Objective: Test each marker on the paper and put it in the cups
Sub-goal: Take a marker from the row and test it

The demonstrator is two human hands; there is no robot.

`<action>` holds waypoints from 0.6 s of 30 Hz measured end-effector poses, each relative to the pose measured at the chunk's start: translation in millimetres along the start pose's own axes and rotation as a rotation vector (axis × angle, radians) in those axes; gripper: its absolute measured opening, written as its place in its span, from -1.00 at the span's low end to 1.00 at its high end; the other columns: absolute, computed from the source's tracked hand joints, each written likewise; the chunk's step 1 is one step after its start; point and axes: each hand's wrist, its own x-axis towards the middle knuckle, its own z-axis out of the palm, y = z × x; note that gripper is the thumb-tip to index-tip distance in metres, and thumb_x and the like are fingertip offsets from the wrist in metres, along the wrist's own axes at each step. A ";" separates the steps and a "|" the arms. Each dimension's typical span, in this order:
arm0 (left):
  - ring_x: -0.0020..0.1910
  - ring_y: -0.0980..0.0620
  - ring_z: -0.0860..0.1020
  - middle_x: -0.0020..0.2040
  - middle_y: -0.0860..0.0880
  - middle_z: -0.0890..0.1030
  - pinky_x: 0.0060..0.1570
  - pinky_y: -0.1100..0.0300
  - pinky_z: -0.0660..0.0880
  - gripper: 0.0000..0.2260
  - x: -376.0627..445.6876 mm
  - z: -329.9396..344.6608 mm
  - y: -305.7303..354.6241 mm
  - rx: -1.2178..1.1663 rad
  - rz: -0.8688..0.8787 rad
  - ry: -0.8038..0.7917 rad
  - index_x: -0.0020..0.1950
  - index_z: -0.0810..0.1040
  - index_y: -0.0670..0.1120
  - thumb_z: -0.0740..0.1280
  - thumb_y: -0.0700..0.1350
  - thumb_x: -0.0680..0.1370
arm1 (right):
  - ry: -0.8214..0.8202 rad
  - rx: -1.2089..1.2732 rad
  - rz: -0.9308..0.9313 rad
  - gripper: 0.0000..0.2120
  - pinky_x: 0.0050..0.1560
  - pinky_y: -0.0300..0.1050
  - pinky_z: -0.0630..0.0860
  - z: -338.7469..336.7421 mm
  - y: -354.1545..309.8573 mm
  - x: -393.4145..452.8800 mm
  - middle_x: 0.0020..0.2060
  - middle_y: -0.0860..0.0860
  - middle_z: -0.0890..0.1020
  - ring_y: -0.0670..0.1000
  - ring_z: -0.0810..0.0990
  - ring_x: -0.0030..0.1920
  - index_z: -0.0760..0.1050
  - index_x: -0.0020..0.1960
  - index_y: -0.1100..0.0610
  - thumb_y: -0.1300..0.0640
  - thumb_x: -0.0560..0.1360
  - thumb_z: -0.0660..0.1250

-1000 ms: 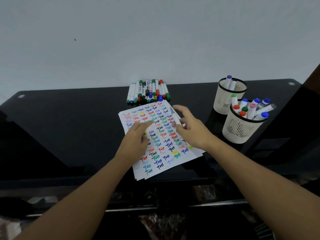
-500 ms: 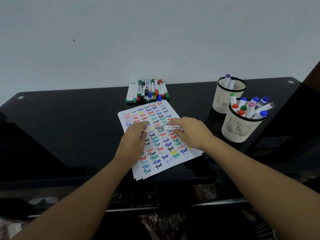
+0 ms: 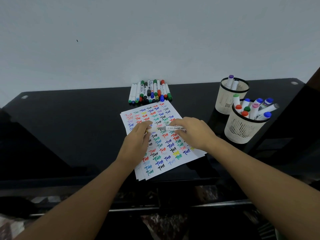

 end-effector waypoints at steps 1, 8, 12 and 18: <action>0.16 0.15 0.54 0.29 0.05 0.54 0.10 0.26 0.48 -0.68 -0.1 0.0 0.7 -0.002 0.005 0.004 0.44 0.42 0.01 0.26 -0.16 0.68 | -0.004 0.002 -0.009 -0.66 0.26 0.12 0.48 0.9 1.3 -0.2 0.24 -0.06 0.59 0.03 0.56 0.22 0.44 0.47 -0.23 -0.04 0.71 0.24; 0.23 0.09 0.54 0.35 0.02 0.54 0.17 0.26 0.46 -0.69 -3.6 -0.4 2.9 0.024 0.070 -0.022 0.43 0.43 -0.03 0.27 -0.17 0.68 | 0.005 0.032 -0.088 -0.66 0.30 0.17 0.49 5.0 -1.7 0.9 0.35 -0.10 0.59 0.02 0.55 0.31 0.46 0.46 -0.21 -0.05 0.70 0.25; 0.24 0.07 0.56 0.34 0.01 0.56 0.16 0.32 0.42 -0.69 -5.2 -0.9 2.4 0.018 0.080 -0.001 0.42 0.43 -0.02 0.29 -0.17 0.67 | 0.006 0.004 -0.179 -0.65 0.24 0.09 0.54 5.4 -8.3 3.4 0.37 -0.12 0.58 -0.02 0.57 0.28 0.44 0.48 -0.17 -0.04 0.70 0.25; 0.33 0.12 0.54 0.44 0.10 0.48 0.30 0.04 0.53 -0.58 -6.2 -1.6 6.7 -0.071 -0.001 -0.063 0.50 0.25 0.14 0.28 -0.08 0.68 | -0.032 -0.077 -0.244 -0.53 -0.01 0.02 0.58 5.6 -12.4 5.9 0.33 -0.07 0.59 0.00 0.62 0.07 0.19 0.58 -0.18 -0.11 0.71 0.20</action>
